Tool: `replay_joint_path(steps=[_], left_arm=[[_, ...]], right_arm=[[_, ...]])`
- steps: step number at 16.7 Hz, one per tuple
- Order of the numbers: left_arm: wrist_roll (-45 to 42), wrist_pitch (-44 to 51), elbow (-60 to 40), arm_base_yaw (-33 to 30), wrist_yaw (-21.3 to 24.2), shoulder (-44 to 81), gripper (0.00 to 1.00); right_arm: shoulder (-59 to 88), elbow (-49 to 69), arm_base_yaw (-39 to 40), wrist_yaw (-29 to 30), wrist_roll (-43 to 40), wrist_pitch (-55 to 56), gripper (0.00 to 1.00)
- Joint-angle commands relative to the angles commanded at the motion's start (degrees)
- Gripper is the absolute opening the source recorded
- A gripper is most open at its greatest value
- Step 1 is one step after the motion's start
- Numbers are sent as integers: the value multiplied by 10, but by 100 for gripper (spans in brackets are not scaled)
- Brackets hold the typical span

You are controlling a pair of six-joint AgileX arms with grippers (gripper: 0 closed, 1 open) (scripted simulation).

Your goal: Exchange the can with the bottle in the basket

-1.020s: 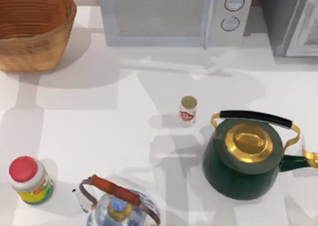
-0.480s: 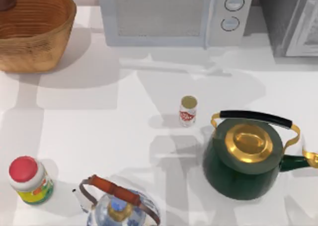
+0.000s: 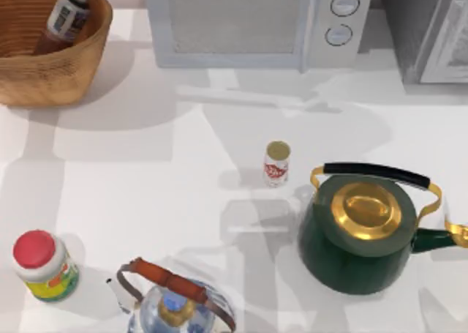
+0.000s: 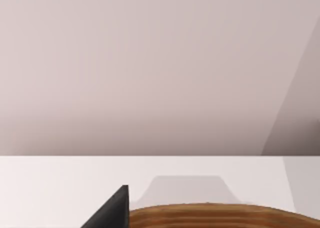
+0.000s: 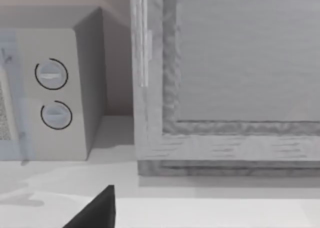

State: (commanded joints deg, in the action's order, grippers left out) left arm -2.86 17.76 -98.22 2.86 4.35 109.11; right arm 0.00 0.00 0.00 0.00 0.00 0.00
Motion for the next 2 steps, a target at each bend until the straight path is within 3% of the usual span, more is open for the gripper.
replay_joint_path(steps=[2], left_arm=[[0, 0, 0, 0, 0, 0, 100]], right_arm=[[0, 0, 0, 0, 0, 0, 100]])
